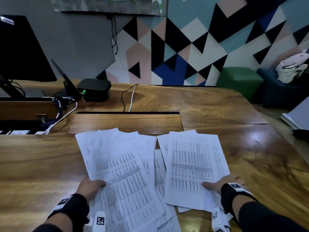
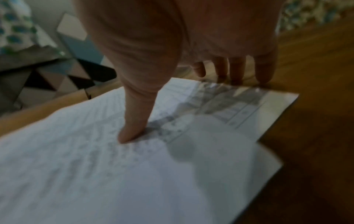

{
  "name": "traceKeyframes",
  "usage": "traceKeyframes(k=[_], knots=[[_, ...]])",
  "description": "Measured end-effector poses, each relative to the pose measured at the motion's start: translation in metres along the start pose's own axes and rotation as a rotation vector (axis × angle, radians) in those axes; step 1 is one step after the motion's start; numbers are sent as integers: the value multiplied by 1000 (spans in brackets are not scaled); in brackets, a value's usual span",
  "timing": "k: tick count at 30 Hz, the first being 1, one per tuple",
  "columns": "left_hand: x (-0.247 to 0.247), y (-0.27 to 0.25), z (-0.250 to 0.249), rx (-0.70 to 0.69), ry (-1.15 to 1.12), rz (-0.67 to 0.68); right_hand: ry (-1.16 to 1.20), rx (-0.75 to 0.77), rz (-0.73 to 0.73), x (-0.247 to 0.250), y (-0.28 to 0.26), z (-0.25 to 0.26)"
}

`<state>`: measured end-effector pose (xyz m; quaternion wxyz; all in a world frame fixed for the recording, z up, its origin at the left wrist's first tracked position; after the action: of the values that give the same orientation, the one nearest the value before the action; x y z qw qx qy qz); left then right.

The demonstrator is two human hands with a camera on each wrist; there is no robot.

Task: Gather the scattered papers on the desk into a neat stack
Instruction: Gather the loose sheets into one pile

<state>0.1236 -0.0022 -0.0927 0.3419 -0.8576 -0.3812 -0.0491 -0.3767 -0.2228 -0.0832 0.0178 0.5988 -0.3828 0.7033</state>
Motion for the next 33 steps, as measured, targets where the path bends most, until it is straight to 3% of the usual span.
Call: traceKeyframes(k=[4,8,12,18,23,25,29,33], knots=[[0,-2,-3,20,26,-11,17,102,36,-21,41,2],[-4,0,-8,20,36,-15,119,288,109,-6,3,24],[-7,-4,-7,23,32,-27,143,314,66,-6,-10,33],[-10,-13,-11,8,15,-13,601,325,202,-2,-34,41],[-15,-22,-10,48,-56,14,1051,527,187,72,-89,71],[-22,-22,-9,82,-96,38,1227,570,255,93,-107,82],[-42,-33,-5,136,-110,95,1514,540,558,91,-128,101],[-59,-46,-8,137,-72,150,1289,476,692,24,-127,99]])
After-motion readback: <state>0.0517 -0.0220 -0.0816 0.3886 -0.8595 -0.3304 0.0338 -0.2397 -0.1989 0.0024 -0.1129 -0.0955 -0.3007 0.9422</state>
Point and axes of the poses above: each hand's wrist, its own y-axis towards the middle knuckle, its own x-axis out of the back of the hand, z = x × y, the point moved 8 cm from there along y, towards the middle knuckle, and after that the axes turned 1 degree about -z, right-handed, at the moved point
